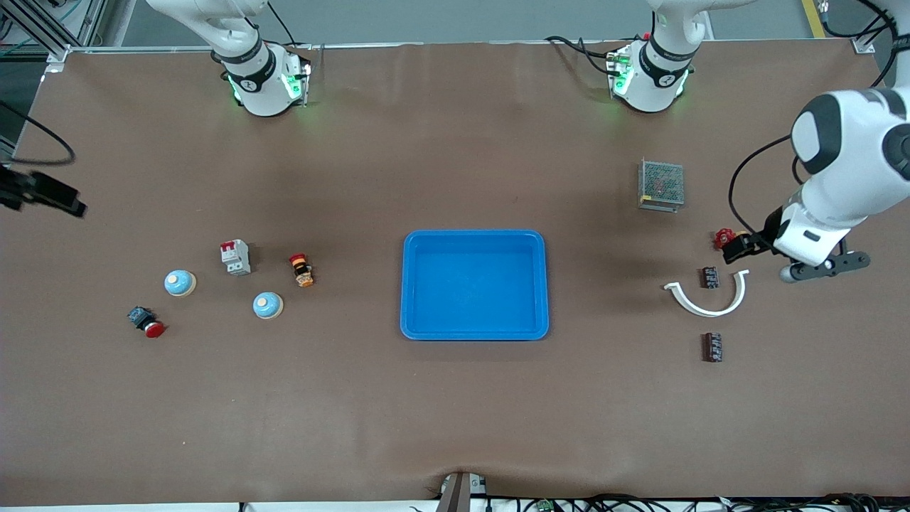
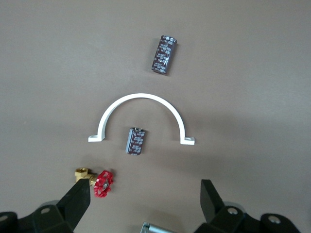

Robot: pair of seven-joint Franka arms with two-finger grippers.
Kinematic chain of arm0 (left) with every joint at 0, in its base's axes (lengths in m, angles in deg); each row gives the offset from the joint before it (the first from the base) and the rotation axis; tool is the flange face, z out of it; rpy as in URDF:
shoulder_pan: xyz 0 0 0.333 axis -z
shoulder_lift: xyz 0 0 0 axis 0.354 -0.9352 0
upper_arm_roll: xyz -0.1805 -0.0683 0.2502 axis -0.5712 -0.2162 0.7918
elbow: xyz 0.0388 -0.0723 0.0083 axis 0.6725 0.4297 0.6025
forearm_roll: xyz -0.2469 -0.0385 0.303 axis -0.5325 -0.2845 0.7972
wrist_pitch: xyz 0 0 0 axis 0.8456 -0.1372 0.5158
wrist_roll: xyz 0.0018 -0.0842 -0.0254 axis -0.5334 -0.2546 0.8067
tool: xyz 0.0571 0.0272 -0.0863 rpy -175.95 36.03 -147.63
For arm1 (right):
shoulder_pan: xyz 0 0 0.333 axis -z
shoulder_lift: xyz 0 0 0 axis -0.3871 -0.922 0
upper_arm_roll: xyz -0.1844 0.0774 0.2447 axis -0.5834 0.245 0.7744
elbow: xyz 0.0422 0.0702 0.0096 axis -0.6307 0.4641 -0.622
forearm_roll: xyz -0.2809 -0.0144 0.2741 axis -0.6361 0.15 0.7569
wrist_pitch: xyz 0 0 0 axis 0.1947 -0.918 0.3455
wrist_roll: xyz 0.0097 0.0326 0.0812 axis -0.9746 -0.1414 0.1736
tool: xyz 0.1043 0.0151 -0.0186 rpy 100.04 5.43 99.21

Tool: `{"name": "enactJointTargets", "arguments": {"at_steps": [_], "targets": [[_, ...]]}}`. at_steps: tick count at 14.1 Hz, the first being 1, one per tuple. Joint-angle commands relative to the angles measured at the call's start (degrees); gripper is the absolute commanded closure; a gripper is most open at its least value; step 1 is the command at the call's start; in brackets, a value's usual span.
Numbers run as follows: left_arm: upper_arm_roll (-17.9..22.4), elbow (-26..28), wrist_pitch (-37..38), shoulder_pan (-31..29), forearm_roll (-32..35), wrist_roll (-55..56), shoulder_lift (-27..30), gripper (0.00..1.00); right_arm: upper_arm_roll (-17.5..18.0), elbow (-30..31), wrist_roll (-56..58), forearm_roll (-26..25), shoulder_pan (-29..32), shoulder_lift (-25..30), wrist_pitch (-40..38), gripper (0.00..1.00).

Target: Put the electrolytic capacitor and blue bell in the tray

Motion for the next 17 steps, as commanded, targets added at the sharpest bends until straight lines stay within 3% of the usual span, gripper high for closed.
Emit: {"name": "enactJointTargets", "arguments": {"at_steps": [1,6,11,16,17], "targets": [[-0.2,-0.1,-4.0,-2.7,-0.2,-0.3,-3.9,0.0,0.1,11.3,-0.7,0.0,0.1,2.6,9.1,0.0],[-0.1,-0.3,-11.4,-4.2,0.1,-0.4,-12.2,0.03,0.2,22.2,-3.9,0.0,-0.2,2.3,22.6,0.0],[-0.1,-0.3,-14.8,-4.1,0.1,-0.4,-17.8,0.12,0.2,23.0,-3.8,-0.7,-1.4,-0.7,26.9,0.0],[-0.2,1.2,-14.8,-6.7,0.2,-3.8,-18.4,0.18,0.2,26.1,-2.0,-2.8,-1.8,-4.3,36.2,0.0],[-0.2,1.3,-14.8,-6.8,0.2,-5.0,-18.6,0.23,0.2,26.3,-1.6,-3.9,-1.4,-5.5,37.5,0.0]]}}
